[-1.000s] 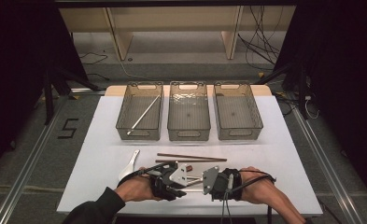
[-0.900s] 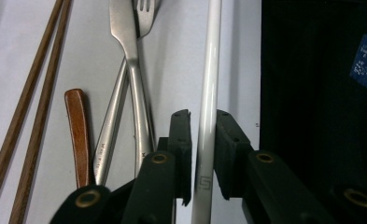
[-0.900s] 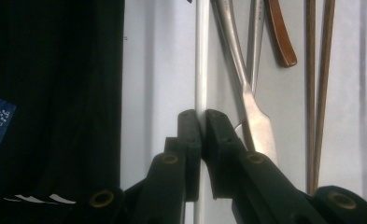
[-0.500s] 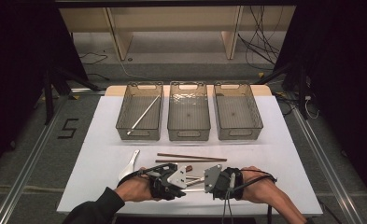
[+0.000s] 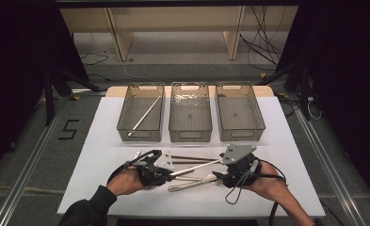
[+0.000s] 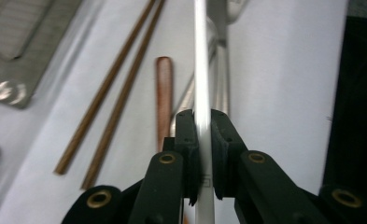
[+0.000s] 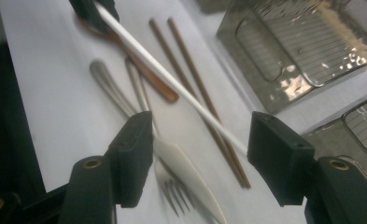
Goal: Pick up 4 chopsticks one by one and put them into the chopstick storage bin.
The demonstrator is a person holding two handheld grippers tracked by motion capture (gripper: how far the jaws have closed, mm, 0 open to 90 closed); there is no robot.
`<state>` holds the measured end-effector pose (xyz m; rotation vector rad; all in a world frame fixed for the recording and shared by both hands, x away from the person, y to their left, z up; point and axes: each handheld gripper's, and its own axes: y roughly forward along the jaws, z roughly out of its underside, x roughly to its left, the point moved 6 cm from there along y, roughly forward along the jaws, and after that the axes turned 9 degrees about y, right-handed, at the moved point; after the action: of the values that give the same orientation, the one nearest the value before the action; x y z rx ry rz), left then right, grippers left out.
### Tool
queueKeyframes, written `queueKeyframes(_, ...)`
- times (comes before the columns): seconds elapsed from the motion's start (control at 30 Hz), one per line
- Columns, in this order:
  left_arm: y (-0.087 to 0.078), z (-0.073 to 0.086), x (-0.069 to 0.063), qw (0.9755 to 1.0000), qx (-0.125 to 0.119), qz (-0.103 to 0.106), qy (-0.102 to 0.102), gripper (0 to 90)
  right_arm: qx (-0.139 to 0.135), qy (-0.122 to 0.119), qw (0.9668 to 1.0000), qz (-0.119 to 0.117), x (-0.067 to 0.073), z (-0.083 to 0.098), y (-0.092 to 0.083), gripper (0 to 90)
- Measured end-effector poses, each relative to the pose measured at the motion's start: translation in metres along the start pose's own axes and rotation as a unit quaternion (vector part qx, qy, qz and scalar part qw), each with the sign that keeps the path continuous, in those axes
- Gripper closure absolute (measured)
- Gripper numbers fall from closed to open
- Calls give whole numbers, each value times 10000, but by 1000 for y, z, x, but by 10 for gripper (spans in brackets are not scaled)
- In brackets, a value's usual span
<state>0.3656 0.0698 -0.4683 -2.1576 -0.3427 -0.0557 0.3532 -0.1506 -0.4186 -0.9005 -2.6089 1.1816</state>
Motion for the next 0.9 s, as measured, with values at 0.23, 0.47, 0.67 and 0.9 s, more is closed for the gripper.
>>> queueKeyframes(0.23,-8,5,15,9980,-118,-305,-535,829,-406,704,9967,-9,-4,4,2,363)
queueKeyframes(0.47,-13,8,23,9953,-192,-495,-813,829,-733,1274,9891,-82,-10,9,0,347)
queueKeyframes(0.67,-23,9,32,9916,-390,-602,-1075,829,-797,1531,9850,-92,-12,12,0,317)
queueKeyframes(0.9,-33,15,46,9845,-603,-762,-1457,829,-903,1631,9822,-240,-11,14,0,293)
